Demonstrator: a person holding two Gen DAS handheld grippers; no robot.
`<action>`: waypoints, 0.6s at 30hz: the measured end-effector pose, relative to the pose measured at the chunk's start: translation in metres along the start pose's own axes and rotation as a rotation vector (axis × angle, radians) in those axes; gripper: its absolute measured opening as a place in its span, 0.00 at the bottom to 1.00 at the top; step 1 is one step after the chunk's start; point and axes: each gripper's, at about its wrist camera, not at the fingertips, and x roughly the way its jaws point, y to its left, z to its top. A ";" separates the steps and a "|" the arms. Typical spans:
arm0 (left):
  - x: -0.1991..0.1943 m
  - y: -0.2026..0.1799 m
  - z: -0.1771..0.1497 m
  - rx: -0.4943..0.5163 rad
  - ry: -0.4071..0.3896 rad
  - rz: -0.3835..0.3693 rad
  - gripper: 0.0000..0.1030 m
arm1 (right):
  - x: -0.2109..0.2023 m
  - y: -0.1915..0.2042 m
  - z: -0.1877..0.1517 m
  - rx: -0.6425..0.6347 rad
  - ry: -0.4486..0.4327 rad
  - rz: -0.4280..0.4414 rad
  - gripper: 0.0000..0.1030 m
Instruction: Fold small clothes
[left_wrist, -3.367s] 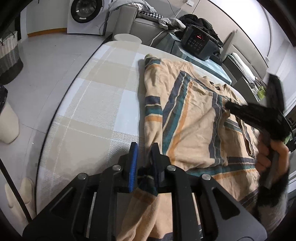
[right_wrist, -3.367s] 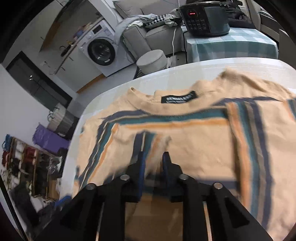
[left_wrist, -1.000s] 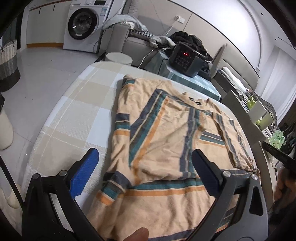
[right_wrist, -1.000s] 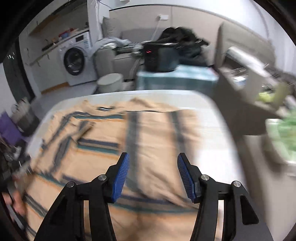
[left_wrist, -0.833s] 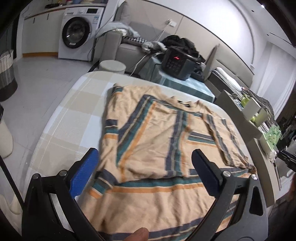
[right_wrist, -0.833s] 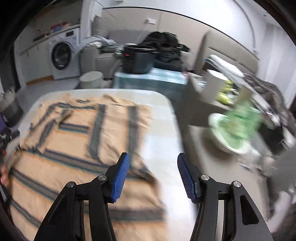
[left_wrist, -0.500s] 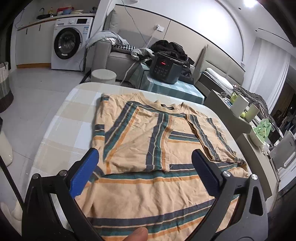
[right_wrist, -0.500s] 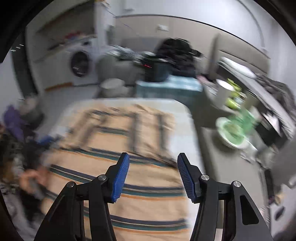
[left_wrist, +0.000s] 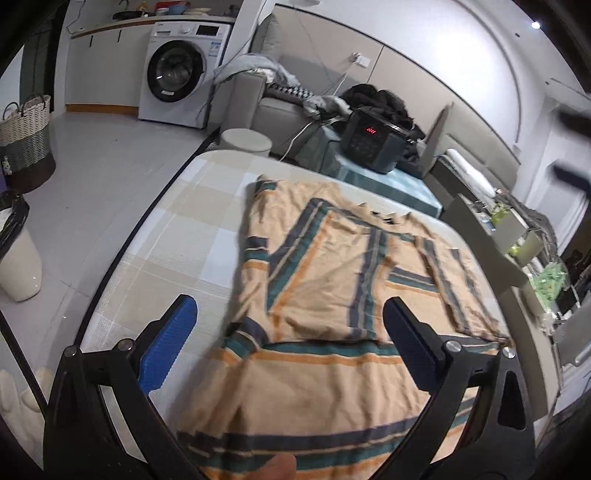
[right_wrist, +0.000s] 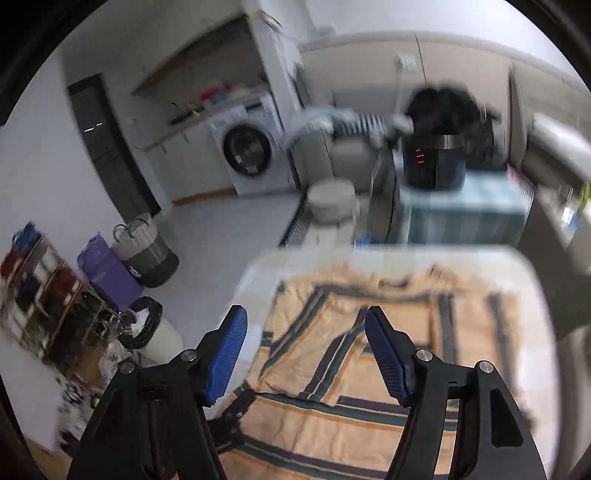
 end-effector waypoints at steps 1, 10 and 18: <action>0.006 0.003 0.000 0.000 0.006 0.015 0.97 | 0.023 -0.006 -0.002 0.019 0.018 0.032 0.66; 0.043 0.020 -0.007 -0.033 0.066 0.044 0.97 | 0.169 -0.087 -0.012 0.182 0.201 -0.002 0.66; 0.060 0.009 -0.017 0.010 0.109 0.046 0.97 | 0.235 -0.124 -0.014 0.251 0.297 0.028 0.28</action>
